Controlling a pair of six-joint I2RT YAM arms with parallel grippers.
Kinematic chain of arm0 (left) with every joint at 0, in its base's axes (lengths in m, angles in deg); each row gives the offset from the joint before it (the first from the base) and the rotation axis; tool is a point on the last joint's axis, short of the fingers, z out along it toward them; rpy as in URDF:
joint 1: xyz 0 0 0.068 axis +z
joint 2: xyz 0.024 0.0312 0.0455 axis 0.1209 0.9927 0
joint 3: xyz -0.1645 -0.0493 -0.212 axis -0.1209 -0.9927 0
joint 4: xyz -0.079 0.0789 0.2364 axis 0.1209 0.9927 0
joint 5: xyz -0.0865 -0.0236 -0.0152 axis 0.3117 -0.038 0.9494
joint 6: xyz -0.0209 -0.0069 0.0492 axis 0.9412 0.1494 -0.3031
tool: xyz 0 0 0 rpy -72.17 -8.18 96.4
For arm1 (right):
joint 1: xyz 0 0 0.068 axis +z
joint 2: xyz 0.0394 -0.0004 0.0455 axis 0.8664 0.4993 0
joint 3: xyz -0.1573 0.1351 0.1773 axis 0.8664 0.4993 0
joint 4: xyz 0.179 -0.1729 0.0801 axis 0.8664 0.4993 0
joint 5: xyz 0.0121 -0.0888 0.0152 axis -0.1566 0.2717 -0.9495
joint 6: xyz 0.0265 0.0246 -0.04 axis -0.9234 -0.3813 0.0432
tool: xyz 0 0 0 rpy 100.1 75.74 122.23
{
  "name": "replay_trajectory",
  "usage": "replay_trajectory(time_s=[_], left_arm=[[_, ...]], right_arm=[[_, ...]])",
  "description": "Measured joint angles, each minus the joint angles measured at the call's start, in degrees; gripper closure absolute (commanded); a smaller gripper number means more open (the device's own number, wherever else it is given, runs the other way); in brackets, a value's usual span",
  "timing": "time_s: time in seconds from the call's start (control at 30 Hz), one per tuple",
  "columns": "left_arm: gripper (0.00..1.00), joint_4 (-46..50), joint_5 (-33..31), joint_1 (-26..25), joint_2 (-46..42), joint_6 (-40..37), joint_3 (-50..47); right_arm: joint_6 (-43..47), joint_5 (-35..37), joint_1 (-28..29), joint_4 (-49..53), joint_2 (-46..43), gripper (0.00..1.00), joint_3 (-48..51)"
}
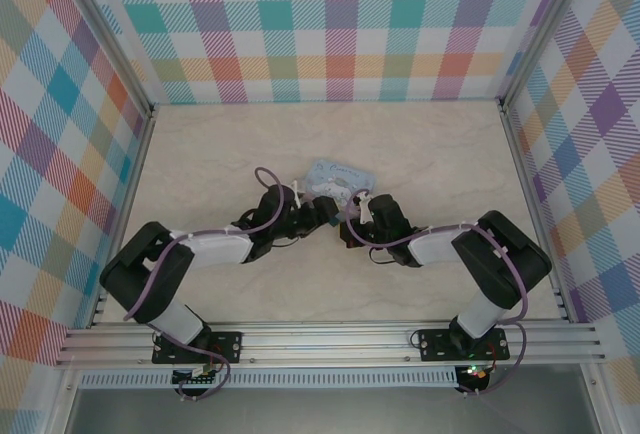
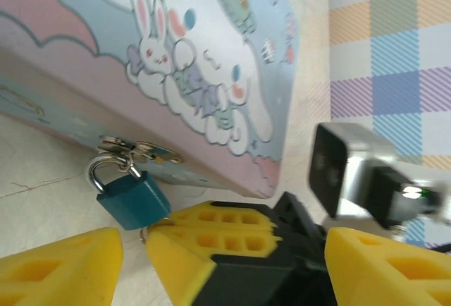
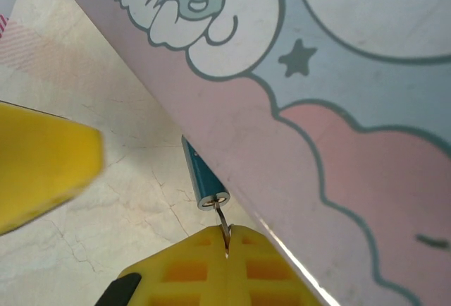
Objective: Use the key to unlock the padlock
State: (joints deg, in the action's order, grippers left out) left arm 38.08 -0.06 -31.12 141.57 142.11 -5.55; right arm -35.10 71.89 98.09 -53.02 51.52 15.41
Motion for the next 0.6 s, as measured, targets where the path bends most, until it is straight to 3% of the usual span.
replay_trajectory(time_s=[0.23, 0.6], left_arm=[[0.38, 0.94, -2.27, 2.01, -5.38, 4.11, -4.98], [0.49, -6.69, -2.03, 1.92, -3.54, 13.68, -8.66]], right_arm=[[-5.75, -1.27, 0.0, 0.28, -1.03, 1.0, 0.0], [-16.06, -1.9, 0.66, 3.48, -3.74, 1.0, -0.15]])
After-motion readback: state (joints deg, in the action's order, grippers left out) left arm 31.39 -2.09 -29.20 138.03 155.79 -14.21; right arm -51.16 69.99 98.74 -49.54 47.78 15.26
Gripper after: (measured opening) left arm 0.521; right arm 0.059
